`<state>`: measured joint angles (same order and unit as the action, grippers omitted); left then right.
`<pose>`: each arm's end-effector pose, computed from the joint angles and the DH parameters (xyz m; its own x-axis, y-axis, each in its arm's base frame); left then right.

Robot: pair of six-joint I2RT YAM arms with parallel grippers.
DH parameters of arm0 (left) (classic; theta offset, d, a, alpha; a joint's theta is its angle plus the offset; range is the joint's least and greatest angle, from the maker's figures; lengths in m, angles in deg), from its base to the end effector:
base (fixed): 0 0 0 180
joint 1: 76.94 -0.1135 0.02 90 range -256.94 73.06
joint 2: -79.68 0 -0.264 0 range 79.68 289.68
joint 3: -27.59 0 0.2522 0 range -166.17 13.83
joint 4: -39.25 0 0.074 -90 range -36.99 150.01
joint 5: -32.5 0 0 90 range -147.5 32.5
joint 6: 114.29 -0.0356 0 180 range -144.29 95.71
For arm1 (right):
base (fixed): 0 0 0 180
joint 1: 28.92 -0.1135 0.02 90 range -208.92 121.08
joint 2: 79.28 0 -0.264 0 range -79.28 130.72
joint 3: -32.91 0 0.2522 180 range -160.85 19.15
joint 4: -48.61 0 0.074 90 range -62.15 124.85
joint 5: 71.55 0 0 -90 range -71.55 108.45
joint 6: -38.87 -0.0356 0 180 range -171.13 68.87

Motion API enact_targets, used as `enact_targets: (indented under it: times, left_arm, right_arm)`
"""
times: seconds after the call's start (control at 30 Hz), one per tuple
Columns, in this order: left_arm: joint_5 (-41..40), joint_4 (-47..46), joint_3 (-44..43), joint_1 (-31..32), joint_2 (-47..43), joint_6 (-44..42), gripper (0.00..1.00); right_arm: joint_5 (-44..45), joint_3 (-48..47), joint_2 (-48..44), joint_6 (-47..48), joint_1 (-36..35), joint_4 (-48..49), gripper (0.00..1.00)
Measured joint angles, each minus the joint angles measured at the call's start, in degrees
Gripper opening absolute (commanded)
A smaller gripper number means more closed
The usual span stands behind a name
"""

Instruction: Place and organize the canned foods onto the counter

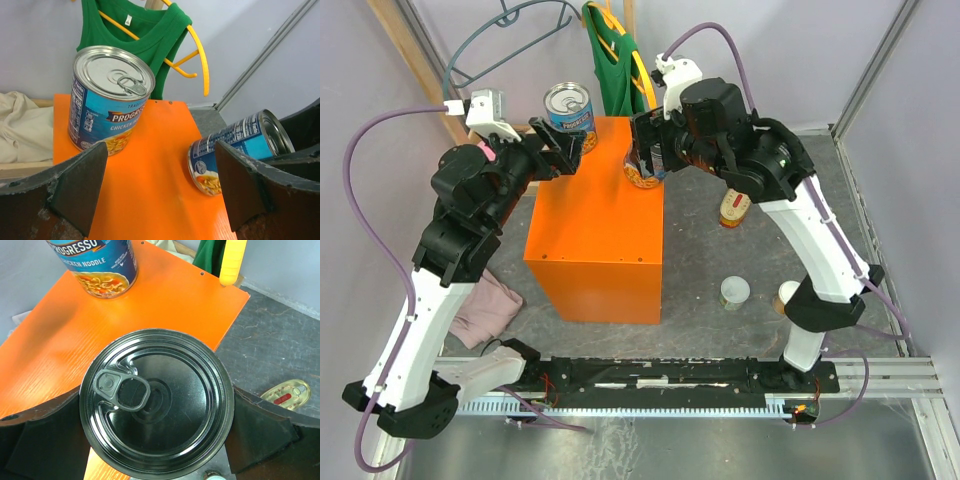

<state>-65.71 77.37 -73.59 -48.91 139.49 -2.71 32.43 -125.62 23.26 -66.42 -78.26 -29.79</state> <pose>0.1662 -0.0827 0.5146 -0.0782 -0.3707 -0.9254 0.3339 0.8649 -0.3747 0.2142 0.2362 0.5389 -0.3954 -0.0676 -0.9160 -0.5042 0.8496 0.1550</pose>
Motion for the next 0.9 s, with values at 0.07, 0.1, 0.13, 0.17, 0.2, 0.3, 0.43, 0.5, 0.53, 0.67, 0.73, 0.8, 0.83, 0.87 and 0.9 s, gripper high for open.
enact_targets:
  times: [0.07,0.1,0.13,0.17,0.2,0.3,0.43,0.5,0.53,0.67,0.73,0.8,0.83,0.87,0.9]
  left_arm:
    - [0.3,0.0,0.4,0.0,-0.3,0.0,0.93]
    - [0.5,0.0,0.6,0.0,-0.4,0.0,0.93]
    - [0.8,0.1,0.7,0.0,-0.5,0.0,0.92]
    - [0.9,0.1,0.8,0.0,-0.5,0.0,0.92]
    - [1.0,0.1,0.9,0.0,-0.5,0.0,0.92]
    - [1.3,0.1,1.2,0.0,-0.6,0.0,0.92]
    - [1.3,0.5,1.5,0.0,-0.6,0.0,0.91]
    - [1.3,0.8,1.6,0.0,-0.6,0.0,0.91]
    - [1.3,0.9,1.6,0.0,-0.6,0.0,0.91]
    - [1.3,0.9,1.6,0.0,-0.6,0.0,0.91]
    - [1.3,0.9,1.7,0.0,-0.6,0.0,0.91]
    - [1.3,0.9,2.0,0.0,-0.6,0.0,0.91]
    - [1.3,0.9,2.2,0.0,-0.6,0.0,0.91]
    - [1.3,1.0,2.3,0.0,-0.6,0.0,0.91]
    - [1.3,1.1,2.4,0.0,-0.5,0.0,0.91]
  right_arm:
    - [0.9,-0.7,0.7,0.5,-0.3,-0.2,0.01]
    - [1.3,-0.9,1.0,0.7,-0.5,-0.3,0.01]
    - [1.7,-1.3,1.2,0.9,-0.6,-0.5,0.01]
    - [1.9,-1.5,1.4,1.1,-0.7,-0.5,0.01]
    - [2.3,-1.6,1.5,1.3,-0.7,-0.5,0.01]
    - [2.9,-1.7,1.8,1.7,-1.1,-0.6,0.01]
    - [3.0,-2.8,2.9,2.0,-1.3,-0.3,0.01]
    - [3.0,-3.5,3.6,2.1,-1.3,-0.1,0.01]
    - [2.9,-3.7,3.9,2.2,-1.3,0.1,0.03]
    - [3.0,-4.3,5.0,2.8,-1.3,1.3,0.24]
    - [3.0,-4.3,5.3,3.2,-1.3,1.9,0.35]
    - [3.0,-4.3,5.6,3.4,-1.3,2.5,0.47]
    - [2.9,-4.3,5.8,3.6,-1.3,2.8,0.53]
    - [2.8,-4.3,6.0,3.7,-1.3,3.2,0.59]
    - [2.8,-4.3,6.2,3.9,-1.3,3.6,0.63]
